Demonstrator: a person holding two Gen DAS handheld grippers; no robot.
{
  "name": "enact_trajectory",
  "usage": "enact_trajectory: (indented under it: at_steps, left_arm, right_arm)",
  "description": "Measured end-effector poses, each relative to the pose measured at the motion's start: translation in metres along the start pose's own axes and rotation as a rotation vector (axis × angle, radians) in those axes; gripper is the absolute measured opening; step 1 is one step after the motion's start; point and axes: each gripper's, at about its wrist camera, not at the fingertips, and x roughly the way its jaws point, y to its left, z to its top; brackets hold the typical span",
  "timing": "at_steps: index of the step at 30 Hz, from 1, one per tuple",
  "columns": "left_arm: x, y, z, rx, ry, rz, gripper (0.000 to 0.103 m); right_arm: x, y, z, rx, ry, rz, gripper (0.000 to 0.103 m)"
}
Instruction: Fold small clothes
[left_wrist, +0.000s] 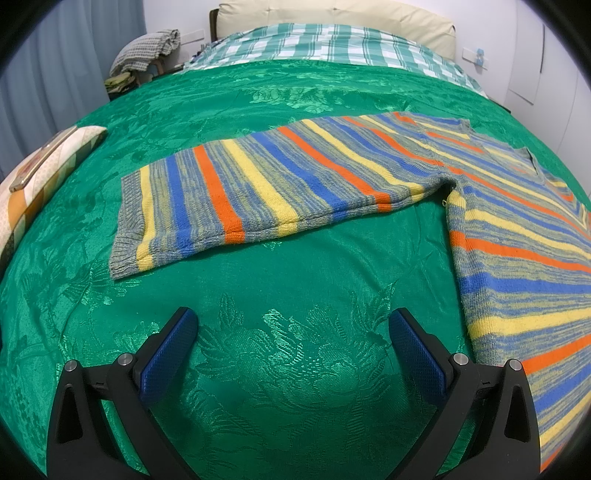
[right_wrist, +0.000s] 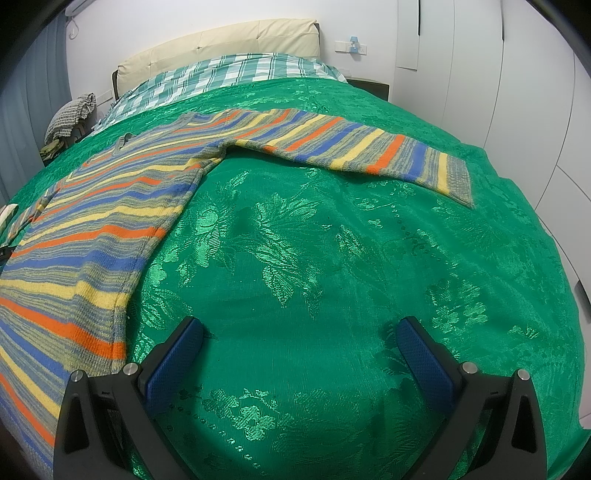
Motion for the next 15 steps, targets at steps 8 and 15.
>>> enact_trajectory:
  at_steps: [8, 15]
  left_arm:
    - [-0.0001, 0.0002, -0.0002, 0.0, 0.0, 0.0, 0.103]
    - [0.0, 0.0003, -0.0002, 0.0, 0.0, 0.0, 0.103]
  right_arm:
    - [-0.0004, 0.0004, -0.0004, 0.001, 0.0, 0.0, 0.103]
    - [-0.0003, 0.0003, -0.0003, 0.001, 0.0, 0.0, 0.103]
